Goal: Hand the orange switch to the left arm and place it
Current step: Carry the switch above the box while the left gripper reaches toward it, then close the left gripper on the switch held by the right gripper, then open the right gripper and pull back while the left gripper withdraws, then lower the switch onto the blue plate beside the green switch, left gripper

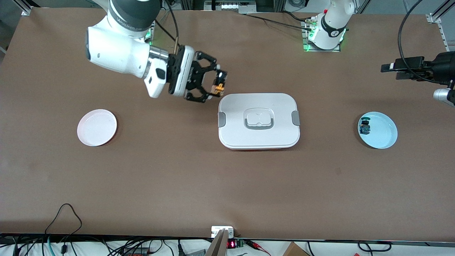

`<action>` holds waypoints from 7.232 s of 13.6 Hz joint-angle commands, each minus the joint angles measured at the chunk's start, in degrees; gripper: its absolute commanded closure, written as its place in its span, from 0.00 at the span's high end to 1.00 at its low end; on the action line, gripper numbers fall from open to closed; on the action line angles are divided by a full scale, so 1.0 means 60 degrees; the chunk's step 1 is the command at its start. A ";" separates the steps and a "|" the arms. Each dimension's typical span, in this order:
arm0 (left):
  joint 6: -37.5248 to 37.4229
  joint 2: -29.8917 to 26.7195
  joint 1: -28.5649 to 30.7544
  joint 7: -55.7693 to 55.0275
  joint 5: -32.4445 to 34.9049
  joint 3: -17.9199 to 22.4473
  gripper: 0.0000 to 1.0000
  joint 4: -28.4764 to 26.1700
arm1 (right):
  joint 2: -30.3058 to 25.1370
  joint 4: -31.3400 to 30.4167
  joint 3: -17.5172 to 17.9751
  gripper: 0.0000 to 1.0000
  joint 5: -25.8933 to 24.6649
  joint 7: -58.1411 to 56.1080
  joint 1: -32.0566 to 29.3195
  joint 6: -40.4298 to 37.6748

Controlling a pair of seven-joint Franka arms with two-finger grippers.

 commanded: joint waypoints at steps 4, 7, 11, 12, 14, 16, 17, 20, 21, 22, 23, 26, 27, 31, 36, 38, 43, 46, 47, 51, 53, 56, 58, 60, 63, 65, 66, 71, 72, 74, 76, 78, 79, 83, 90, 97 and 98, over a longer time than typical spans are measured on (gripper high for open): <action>-0.0630 0.0997 0.0098 0.0092 -0.5077 -0.0468 1.00 -0.2024 | 0.0527 0.1141 0.0003 0.00 0.1362 -0.1814 0.1124 0.1753; 0.0333 0.1027 0.0097 -0.0943 -0.6645 -0.1506 1.00 -0.2435 | 0.0790 0.1391 0.0032 0.00 0.2279 -0.2441 0.1213 0.1724; 0.2734 0.0705 0.0097 -0.1446 -0.7234 -0.3278 1.00 -0.2421 | 0.1054 0.1421 0.0208 0.00 0.4947 -0.4300 0.1213 0.1607; 0.3335 0.0690 0.0097 -0.1505 -0.7308 -0.3602 1.00 -0.2421 | 0.1113 0.1421 0.0223 0.00 0.5256 -0.4710 0.1213 0.1432; 0.4069 0.0661 0.0097 -0.1840 -0.7600 -0.4086 1.00 -0.2407 | 0.1201 0.1421 0.0208 0.00 0.5973 -0.5720 0.1213 0.1284; 0.5078 0.0472 0.0097 -0.2205 -0.7602 -0.4686 1.00 -0.2392 | 0.1289 0.1421 0.0223 0.00 0.7157 -0.6761 0.1243 0.1270; 0.5417 0.0470 0.0097 -0.2339 -0.7602 -0.4921 1.00 -0.2377 | 0.1289 0.1421 0.0223 0.00 0.7512 -0.6983 0.1243 0.1270; 0.6035 0.0398 0.0097 -0.2384 -0.7602 -0.5391 1.00 -0.2333 | 0.1289 0.1391 0.0223 0.00 0.7544 -0.7044 0.1228 0.1094; 0.6065 0.0296 0.0097 -0.2399 -0.7588 -0.5392 1.00 -0.2348 | 0.1289 0.1391 0.0223 0.00 0.7559 -0.7073 0.1228 0.1094; 0.6065 0.0179 0.0097 -0.2399 -0.7500 -0.5407 1.00 -0.2348 | 0.1289 0.1391 0.0223 0.00 0.7559 -0.7073 0.1243 0.1094; 0.6065 -0.0026 0.0097 -0.2399 -0.7471 -0.5407 1.00 -0.2406 | 0.1289 0.1377 0.0223 0.00 0.7559 -0.7073 0.1243 0.1094; 0.6065 -0.0364 0.0097 -0.2355 -0.6565 -0.5451 1.00 -0.2377 | 0.1289 0.1347 0.0208 0.00 0.7530 -0.7088 0.1243 0.1094; 0.6065 -0.0466 0.0097 -0.2326 -0.6519 -0.5451 1.00 -0.2392 | 0.1289 0.1347 0.0208 0.00 0.7530 -0.7088 0.1243 0.1094; 0.6080 -0.0453 0.0083 -0.2252 -0.6503 -0.5597 0.99 -0.2436 | 0.1275 0.1289 0.0208 0.00 0.7486 -0.7088 0.1272 0.1094; 0.6226 -0.0394 -0.0005 -0.2238 -0.6503 -0.5612 0.59 -0.2436 | 0.1216 0.1158 0.0208 0.00 0.7442 -0.7175 0.1272 0.1094; 0.6212 -0.0394 -0.0005 -0.2208 -0.6503 -0.5612 0.31 -0.2436 | 0.1202 0.1142 0.0208 0.00 0.7442 -0.7175 0.1272 0.1094; 0.6124 -0.0218 0.0010 -0.2208 -0.6503 -0.5612 0.00 -0.2348 | 0.1172 0.1084 0.0194 0.00 0.7442 -0.7395 0.1243 0.1094; 0.6095 -0.0233 0.0053 -0.2237 -0.6503 -0.5627 0.00 -0.2333 | 0.1128 0.1054 0.0194 1.00 0.7529 -0.7191 0.1243 0.1065; 0.6080 -0.0233 0.0053 -0.2238 -0.6503 -0.5612 0.00 -0.2348 | 0.1114 0.1054 0.0194 1.00 0.7530 -0.7147 0.1243 0.1064; 0.5701 -0.0262 0.0156 -0.2267 -0.6489 -0.5554 0.00 -0.2362 | 0.1114 0.1054 0.0194 1.00 0.7530 -0.7102 0.1214 0.1064; 0.5262 -0.0262 0.0534 -0.2267 -0.5850 -0.5539 0.00 -0.2377 | 0.1041 0.1054 0.0194 1.00 0.7471 -0.7132 0.1126 0.1050; 0.4326 -0.0277 0.1427 -0.2253 -0.4705 -0.5524 0.00 -0.2392 | 0.1011 0.0894 0.0150 1.00 0.7471 -0.7102 0.0732 0.0423; 0.3637 -0.0247 0.2173 -0.2238 -0.3245 -0.5509 0.00 -0.2348 | 0.1011 0.0675 0.0091 1.00 0.7442 -0.7117 0.0351 -0.0527; 0.3196 -0.0233 0.2702 -0.2223 -0.1401 -0.5524 0.00 -0.2348 | 0.0953 0.0469 -0.0345 1.00 0.7340 -0.7131 0.0290 -0.1320; 0.3004 -0.0204 0.3012 -0.2208 0.1469 -0.5509 0.00 -0.2348 | 0.0909 0.0191 -0.1180 1.00 0.6916 -0.7088 0.0276 -0.2491; 0.3091 -0.0015 0.3042 -0.1975 0.3637 -0.5480 0.00 -0.2363 | 0.0835 -0.0073 -0.1941 1.00 0.6594 -0.6753 0.0290 -0.3574; 0.3179 0.0190 0.3129 -0.1887 0.4706 -0.5480 0.00 -0.2363 | 0.0835 -0.0074 -0.2351 1.00 0.6099 -0.6374 0.0276 -0.4116; 0.4510 0.1595 0.3613 -0.1461 0.8607 -0.5480 0.00 -0.2436 | 0.0718 0.0000 -0.3760 1.00 0.4106 -0.3958 0.0276 -0.6110; 0.4803 0.1874 0.3700 -0.1505 0.9252 -0.5466 0.00 -0.2479 | 0.0718 0.0014 -0.3834 1.00 0.3667 -0.3518 0.0261 -0.6186; 0.5184 0.2431 0.4079 -0.1534 1.0265 -0.5466 0.00 -0.2698 | 0.0645 0.0000 -0.3908 1.00 0.2992 -0.2508 0.0160 -0.6521; 0.6440 0.2667 0.4534 -0.1549 1.1173 -0.5451 0.00 -0.3341 | 0.0543 0.0058 -0.4170 1.00 0.1955 -0.0972 0.0056 -0.7092; 0.7031 0.3046 0.4638 -0.1695 1.1761 -0.5451 0.00 -0.3447 | 0.0498 0.0058 -0.4681 1.00 0.0927 -0.0322 0.0056 -0.7721; 0.7090 0.3223 0.4638 -0.1826 1.2068 -0.5465 0.00 -0.3418 | 0.0498 0.0058 -0.4931 1.00 0.0648 -0.0131 0.0056 -0.8015; 0.7764 0.4306 0.4653 -0.2762 1.3460 -0.5465 0.01 -0.3374 | 0.0498 0.0102 -0.5548 1.00 -0.1327 0.1976 0.0041 -0.8370; 0.7765 0.4747 0.4419 -0.2868 1.4105 -0.5480 0.25 -0.2905 | 0.0557 0.0219 -0.5534 1.00 -0.3948 0.6398 0.0115 -0.7039; 0.7736 0.4763 0.4419 -0.2634 1.3947 -0.5524 1.00 -0.2541 | 0.0645 0.0496 -0.5461 1.00 -0.7742 1.0265 0.0159 -0.6991; 0.7648 0.4704 0.4462 -0.2561 1.3873 -0.5640 1.00 -0.2393 | 0.0645 0.0672 -0.5446 1.00 -0.8807 1.0503 0.0188 -0.7210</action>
